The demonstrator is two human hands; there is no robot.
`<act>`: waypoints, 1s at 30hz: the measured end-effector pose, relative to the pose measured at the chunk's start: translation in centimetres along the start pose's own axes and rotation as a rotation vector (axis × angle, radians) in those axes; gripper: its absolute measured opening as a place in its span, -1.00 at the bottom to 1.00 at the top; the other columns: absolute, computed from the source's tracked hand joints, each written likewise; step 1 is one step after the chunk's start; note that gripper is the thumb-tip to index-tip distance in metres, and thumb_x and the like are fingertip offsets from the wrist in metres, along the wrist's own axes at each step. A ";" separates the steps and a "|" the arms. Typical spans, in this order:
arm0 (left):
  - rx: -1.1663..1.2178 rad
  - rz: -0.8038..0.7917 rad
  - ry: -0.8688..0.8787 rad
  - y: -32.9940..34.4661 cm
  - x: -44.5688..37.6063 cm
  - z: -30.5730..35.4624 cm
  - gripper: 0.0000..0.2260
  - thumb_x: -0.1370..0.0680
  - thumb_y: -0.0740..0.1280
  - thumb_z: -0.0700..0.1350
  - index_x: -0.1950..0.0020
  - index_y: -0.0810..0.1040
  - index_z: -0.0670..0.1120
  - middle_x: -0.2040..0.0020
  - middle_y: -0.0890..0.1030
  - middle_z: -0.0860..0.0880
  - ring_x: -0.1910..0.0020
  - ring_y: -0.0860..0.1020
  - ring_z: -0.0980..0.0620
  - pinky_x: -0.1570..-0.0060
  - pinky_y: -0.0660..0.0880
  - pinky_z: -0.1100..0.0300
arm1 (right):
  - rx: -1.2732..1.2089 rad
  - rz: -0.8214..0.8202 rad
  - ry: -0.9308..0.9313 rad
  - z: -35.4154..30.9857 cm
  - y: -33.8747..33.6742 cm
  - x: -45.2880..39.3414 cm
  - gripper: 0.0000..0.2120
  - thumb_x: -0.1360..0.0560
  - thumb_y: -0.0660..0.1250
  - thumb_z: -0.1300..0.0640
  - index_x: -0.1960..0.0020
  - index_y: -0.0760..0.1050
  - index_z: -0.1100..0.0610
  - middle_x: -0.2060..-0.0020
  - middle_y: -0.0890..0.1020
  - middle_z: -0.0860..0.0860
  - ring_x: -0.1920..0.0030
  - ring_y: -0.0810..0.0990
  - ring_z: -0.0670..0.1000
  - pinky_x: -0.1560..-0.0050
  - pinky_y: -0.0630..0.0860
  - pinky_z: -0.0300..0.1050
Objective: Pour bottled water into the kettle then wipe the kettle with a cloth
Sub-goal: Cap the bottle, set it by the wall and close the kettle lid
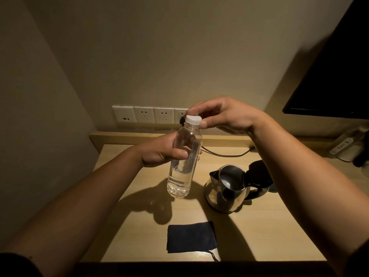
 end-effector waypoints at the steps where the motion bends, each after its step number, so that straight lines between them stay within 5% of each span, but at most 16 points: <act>1: -0.009 0.005 0.007 -0.1 0.0 0.1 -0.20 -0.22 0.59 0.24 -0.37 0.32 0.18 -0.26 0.56 -0.09 -0.32 0.51 -0.13 -0.31 0.46 -0.05 | -0.010 0.011 -0.004 0.0 -0.1 -0.1 -0.65 -0.34 0.42 0.37 0.02 0.70 -0.02 -0.04 0.66 0.03 -0.10 0.62 0.03 -0.22 0.53 -0.09; 8: -0.185 0.151 0.006 -1.8 -0.6 0.5 -0.21 -0.27 0.54 0.13 -0.42 0.31 0.01 -0.29 0.54 -0.02 -0.29 0.52 0.04 -0.34 0.44 -0.07 | 0.032 0.024 -0.010 0.0 -0.3 -0.6 -0.62 -0.32 0.44 0.30 -0.12 0.57 0.08 0.01 0.61 0.10 -0.07 0.55 0.11 -0.20 0.51 0.03; 14: -0.299 0.280 0.045 -2.7 -0.9 0.8 -0.22 -0.36 0.53 0.02 -0.49 0.26 -0.04 -0.32 0.52 0.02 -0.30 0.50 0.09 -0.36 0.41 -0.12 | 0.087 0.037 -0.028 0.5 0.1 -1.0 -0.66 -0.31 0.48 0.27 -0.04 0.49 0.10 0.08 0.59 0.01 0.05 0.56 0.00 0.01 0.56 -0.12; 22: -0.292 0.165 0.041 -1.1 -1.1 1.2 -0.20 -0.31 0.49 0.13 -0.46 0.28 -0.05 -0.27 0.53 -0.02 -0.26 0.51 0.06 -0.29 0.46 0.02 | -0.125 -0.097 0.019 1.8 0.2 -0.8 -0.49 -0.19 0.62 -0.02 -0.11 0.63 0.04 -0.06 0.65 0.01 -0.13 0.59 0.01 -0.18 0.50 -0.09; 30: -0.225 0.410 0.088 -3.5 -1.0 1.6 -0.42 -0.47 0.49 -0.16 -0.41 0.30 0.00 -0.26 0.53 0.03 -0.25 0.52 0.11 -0.29 0.46 -0.03 | -0.215 0.218 -0.160 1.8 -0.2 -1.4 -0.72 -0.23 0.59 0.05 0.22 0.51 0.08 0.22 0.58 0.01 0.17 0.55 -0.03 0.04 0.48 -0.09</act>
Point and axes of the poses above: each hand's wrist, its own x-axis away from the middle knuckle, its own y-axis out of the palm, z = x × y, the point moved 7 cm from there along -x, towards the middle knuckle
